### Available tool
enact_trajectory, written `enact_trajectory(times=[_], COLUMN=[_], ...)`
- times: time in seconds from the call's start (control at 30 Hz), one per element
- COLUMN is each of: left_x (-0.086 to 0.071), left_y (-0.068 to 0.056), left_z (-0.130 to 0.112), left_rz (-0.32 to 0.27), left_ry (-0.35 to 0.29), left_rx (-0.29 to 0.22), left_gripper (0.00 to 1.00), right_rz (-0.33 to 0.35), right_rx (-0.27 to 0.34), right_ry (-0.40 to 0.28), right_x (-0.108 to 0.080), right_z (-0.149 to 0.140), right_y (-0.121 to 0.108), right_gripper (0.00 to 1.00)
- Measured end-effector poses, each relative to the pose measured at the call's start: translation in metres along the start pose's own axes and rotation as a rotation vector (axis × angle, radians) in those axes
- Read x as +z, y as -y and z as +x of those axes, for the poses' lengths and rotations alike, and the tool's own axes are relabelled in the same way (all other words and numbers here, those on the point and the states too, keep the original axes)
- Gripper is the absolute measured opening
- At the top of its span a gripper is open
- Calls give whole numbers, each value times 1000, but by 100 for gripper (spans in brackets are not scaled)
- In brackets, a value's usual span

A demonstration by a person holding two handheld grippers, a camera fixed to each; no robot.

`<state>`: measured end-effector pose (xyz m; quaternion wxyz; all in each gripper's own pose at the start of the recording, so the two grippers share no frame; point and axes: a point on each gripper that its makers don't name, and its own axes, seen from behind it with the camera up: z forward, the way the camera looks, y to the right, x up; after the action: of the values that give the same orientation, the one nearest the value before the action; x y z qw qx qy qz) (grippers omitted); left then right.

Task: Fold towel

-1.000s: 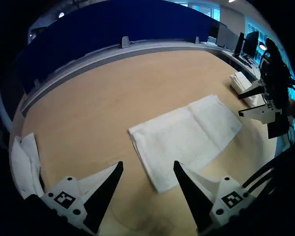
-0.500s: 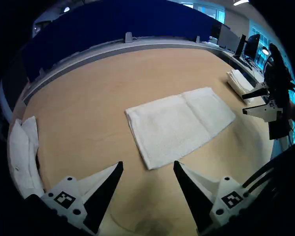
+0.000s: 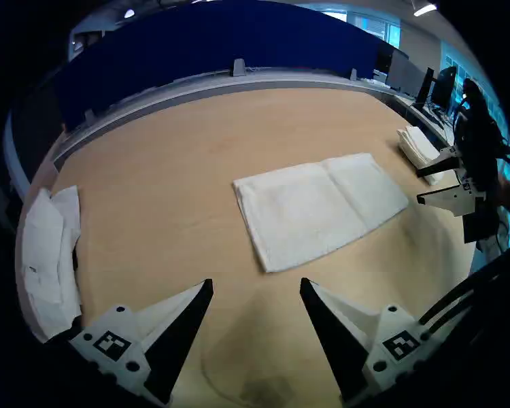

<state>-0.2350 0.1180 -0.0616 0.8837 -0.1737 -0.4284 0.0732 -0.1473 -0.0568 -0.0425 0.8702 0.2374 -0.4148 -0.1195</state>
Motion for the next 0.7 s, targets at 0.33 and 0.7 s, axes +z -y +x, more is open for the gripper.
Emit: enact_trajectory(times=[0.33,0.7], left_x=[-29,-48], left_y=[14,16], left_z=[-37,-48], left_rz=[59,90], left_ry=[13,7], left_rx=[-65,-110], left_gripper=[95,95], right_rz=[51,78], right_rx=[-50,-67], right_ry=[29,57], right_x=[11,18], right_z=[-4,-11], right_y=[17,20], right_gripper=[100,88])
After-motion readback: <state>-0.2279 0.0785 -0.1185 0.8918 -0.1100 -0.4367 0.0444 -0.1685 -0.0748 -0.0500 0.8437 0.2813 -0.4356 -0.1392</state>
